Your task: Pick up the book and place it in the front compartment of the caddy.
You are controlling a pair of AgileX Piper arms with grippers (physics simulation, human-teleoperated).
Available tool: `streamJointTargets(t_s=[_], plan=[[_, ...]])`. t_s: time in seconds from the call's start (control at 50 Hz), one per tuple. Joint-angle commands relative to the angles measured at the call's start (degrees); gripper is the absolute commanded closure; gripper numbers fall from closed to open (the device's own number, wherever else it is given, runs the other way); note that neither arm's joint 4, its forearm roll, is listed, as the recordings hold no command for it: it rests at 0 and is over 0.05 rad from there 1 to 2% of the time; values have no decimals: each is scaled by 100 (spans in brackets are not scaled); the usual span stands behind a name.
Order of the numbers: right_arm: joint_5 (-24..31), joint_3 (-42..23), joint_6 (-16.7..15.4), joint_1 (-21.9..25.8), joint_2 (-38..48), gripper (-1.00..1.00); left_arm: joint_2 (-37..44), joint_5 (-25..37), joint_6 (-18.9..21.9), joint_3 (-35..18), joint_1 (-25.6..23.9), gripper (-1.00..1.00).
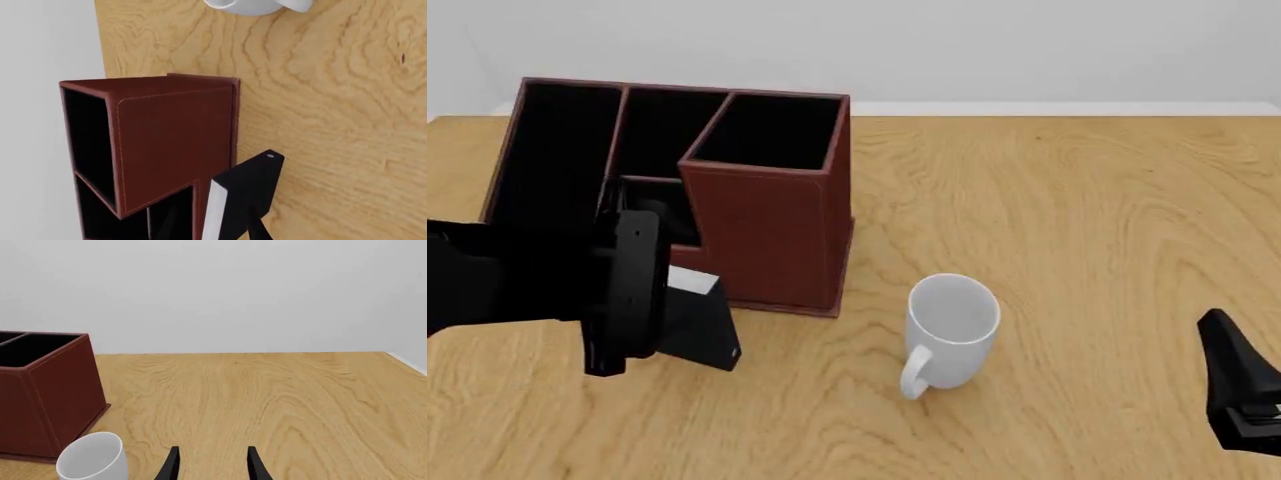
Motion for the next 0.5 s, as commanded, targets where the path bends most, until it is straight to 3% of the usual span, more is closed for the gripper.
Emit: streamJointTargets(t_s=[0.02, 0.5], plan=[[1, 0, 1, 0, -2, -100, 142, -115, -41, 24, -16, -100], [1, 0, 0, 1, -3, -100, 549, -430, -31, 139, 13, -100]])
